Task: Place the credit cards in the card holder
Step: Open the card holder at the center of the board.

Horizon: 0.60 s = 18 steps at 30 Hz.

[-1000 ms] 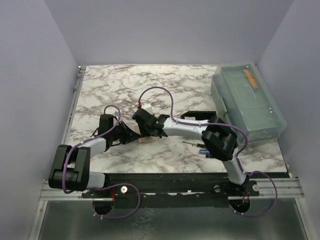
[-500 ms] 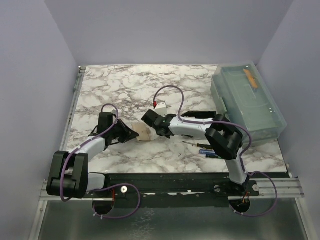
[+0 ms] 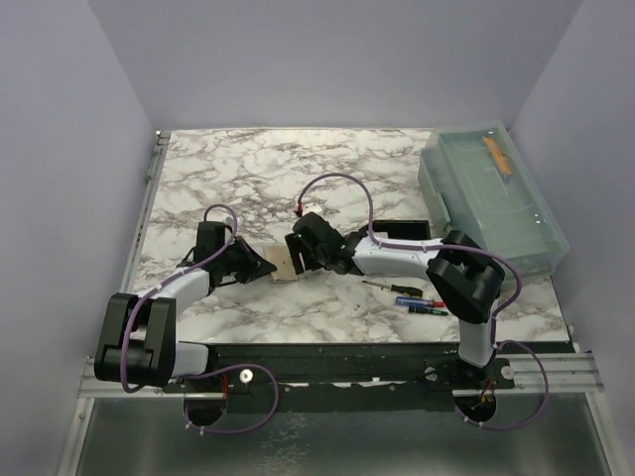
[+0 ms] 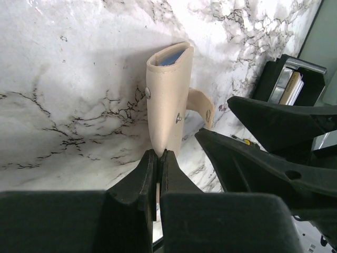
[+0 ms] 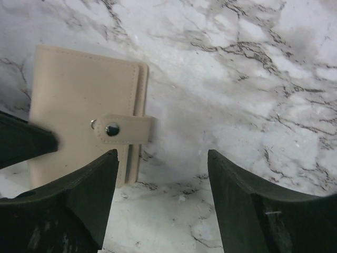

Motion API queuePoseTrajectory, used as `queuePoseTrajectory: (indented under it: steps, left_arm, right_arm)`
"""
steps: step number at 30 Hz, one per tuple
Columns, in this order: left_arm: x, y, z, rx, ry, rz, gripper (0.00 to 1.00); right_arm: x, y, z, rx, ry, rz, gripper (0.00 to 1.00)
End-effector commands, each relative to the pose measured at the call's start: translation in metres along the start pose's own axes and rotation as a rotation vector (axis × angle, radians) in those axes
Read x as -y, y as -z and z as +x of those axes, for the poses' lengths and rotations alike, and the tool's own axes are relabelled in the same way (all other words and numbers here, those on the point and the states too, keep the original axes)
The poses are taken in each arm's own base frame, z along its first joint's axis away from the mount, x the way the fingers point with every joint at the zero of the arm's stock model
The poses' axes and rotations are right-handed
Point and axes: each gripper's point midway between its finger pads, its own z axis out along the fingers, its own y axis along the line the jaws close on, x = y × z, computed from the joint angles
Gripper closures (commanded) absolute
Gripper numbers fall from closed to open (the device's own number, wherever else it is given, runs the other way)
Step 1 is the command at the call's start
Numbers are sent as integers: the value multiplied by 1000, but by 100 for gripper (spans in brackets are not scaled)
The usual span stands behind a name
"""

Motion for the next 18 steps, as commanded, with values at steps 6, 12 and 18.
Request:
queuePoseTrajectory:
  steps: [6, 12, 18]
  left_arm:
    - [6, 0, -2, -16, -22, 20, 100]
    - [5, -1, -3, -22, -22, 15, 100]
    - [3, -2, -5, -16, -28, -6, 100]
  right_arm:
    - [-12, -19, -31, 83, 41, 4, 36]
    - [4, -22, -30, 93, 36, 95, 49]
    - [12, -22, -19, 66, -1, 137, 65]
